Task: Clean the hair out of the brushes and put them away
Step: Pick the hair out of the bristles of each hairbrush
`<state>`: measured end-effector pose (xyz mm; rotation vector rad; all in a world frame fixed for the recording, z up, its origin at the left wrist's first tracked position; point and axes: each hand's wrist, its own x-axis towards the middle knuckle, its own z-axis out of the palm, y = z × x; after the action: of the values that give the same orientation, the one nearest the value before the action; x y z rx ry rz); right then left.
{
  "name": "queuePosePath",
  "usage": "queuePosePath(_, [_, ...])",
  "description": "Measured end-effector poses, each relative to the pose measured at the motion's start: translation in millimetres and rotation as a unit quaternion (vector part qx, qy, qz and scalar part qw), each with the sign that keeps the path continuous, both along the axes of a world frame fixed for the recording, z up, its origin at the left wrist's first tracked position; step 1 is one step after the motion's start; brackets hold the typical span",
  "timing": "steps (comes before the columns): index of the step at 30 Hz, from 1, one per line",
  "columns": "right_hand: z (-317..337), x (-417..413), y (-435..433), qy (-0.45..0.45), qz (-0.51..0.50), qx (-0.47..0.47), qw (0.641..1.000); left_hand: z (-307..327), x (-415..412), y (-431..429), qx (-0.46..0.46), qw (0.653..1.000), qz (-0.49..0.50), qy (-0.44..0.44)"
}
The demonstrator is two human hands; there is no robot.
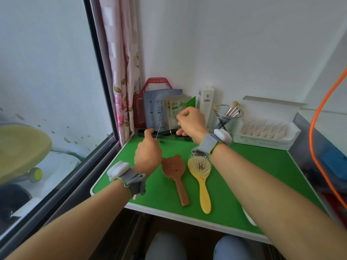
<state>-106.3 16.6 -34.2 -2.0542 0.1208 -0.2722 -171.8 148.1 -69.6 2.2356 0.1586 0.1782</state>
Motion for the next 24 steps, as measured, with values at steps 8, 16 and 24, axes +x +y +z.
queuePosePath(8, [6.2,-24.6,-17.6,-0.048,-0.043,-0.034,0.997,10.5,-16.0,-10.8,0.015,1.000,-0.019,-0.017])
queuePosePath(16, [-4.4,-70.7,-37.0,-0.014,-0.031,-0.080,0.996,17.0,-51.1,-35.9,0.044,0.997,-0.057,-0.033])
queuePosePath(24, [-20.4,-112.6,-54.6,0.062,-0.013,-0.173,0.983,15.2,-74.1,-53.4,0.068,0.995,-0.067,-0.017])
